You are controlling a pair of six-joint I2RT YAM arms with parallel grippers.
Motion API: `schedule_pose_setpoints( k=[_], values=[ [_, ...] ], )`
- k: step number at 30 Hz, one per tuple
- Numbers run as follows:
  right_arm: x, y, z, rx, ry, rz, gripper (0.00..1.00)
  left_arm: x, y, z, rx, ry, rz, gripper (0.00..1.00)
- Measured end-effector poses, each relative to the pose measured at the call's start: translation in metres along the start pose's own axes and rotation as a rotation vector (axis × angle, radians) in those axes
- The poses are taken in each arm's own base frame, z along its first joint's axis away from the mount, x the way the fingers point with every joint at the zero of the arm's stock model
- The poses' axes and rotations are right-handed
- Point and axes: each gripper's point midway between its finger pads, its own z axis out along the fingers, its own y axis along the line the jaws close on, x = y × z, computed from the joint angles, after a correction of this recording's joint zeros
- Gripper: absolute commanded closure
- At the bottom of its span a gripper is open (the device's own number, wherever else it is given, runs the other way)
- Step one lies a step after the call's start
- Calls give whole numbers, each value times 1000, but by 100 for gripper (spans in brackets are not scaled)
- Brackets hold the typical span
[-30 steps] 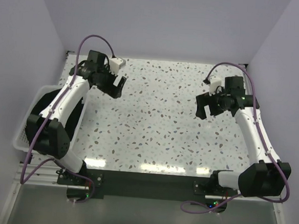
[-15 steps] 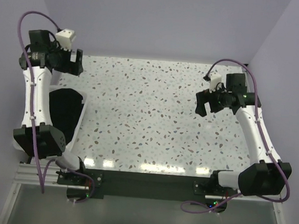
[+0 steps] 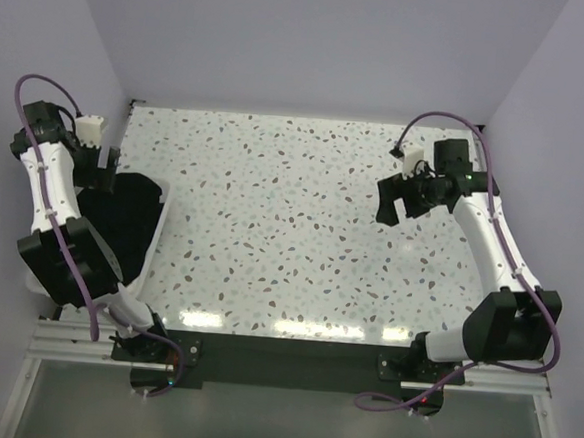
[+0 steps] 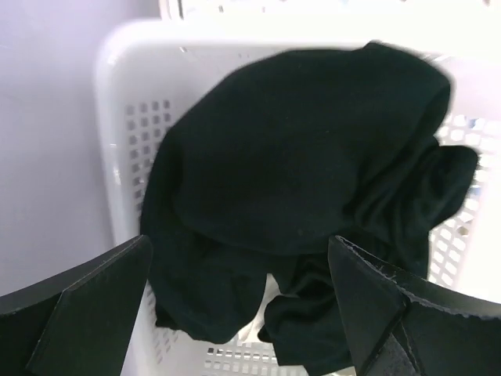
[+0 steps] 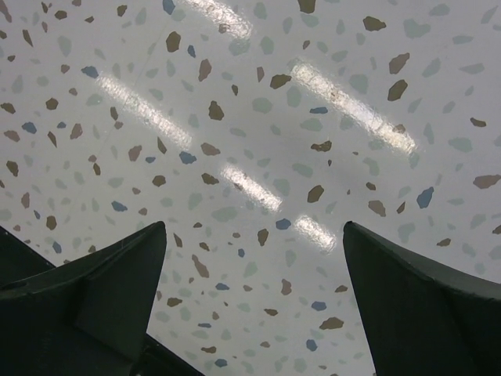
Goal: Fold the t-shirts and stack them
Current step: Grab the tshirt from the pile
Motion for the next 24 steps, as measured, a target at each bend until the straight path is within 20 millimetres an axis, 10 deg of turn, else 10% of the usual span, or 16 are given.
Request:
schedule_pose_setpoints(
  k=[13,17,24],
  values=[
    [-19,-3,-12,5,-17,-55,1,55,-12,82,77,187,-28,8],
    [-16,-4,-9,2,-4,-53,1,65,-22,90,111,197,-41,53],
    [-16,-4,-8,1,-1,-57,1,54,-30,71,138,144,-52,100]
  ],
)
